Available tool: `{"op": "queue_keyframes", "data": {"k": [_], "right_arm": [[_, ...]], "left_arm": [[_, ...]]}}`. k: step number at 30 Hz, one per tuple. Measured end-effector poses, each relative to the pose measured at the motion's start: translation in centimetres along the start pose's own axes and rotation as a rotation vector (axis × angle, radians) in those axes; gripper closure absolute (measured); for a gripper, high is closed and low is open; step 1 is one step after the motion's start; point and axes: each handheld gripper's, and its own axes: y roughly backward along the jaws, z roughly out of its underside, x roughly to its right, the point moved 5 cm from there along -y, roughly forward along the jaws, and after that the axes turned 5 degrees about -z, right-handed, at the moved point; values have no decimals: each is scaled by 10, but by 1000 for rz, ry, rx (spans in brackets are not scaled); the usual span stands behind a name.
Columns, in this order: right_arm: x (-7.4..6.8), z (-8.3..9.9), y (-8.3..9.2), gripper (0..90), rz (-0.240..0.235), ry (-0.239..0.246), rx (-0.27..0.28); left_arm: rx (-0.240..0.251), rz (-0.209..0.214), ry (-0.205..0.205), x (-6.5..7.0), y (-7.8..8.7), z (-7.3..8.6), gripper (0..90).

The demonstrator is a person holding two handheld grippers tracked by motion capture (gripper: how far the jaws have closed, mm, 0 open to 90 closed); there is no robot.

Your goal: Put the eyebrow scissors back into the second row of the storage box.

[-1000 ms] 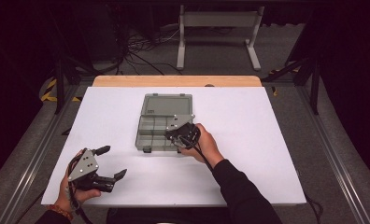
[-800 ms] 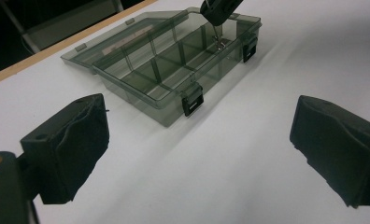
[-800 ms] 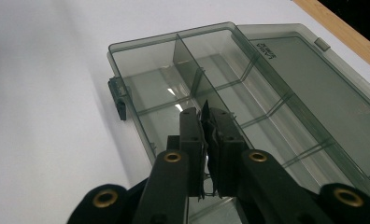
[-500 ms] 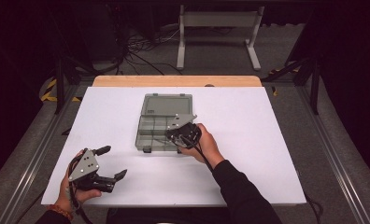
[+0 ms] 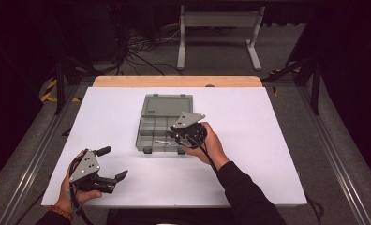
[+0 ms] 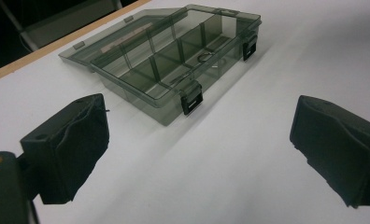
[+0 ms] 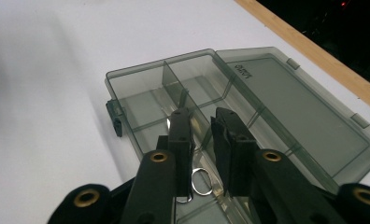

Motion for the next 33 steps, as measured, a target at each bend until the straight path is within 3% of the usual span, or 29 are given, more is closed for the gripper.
{"op": "queue_keyframes", "data": {"k": [12,19,21,24,33], "right_arm": [[7,0,22,528,56,-41,56],[13,6,28,324,93,-78,68],[16,8,29,228,131,-88,63],[18,10,30,145,150,-98,66],[25,14,42,58,211,-105,91]], "left_arm": [[-4,-1,-1,0,-1,0,56],[-9,3,-2,0,-1,0,56],[-10,7,-3,1,-1,1,56],[-9,5,-3,1,-1,1,56],[-17,6,-2,1,-1,1,54]]}}
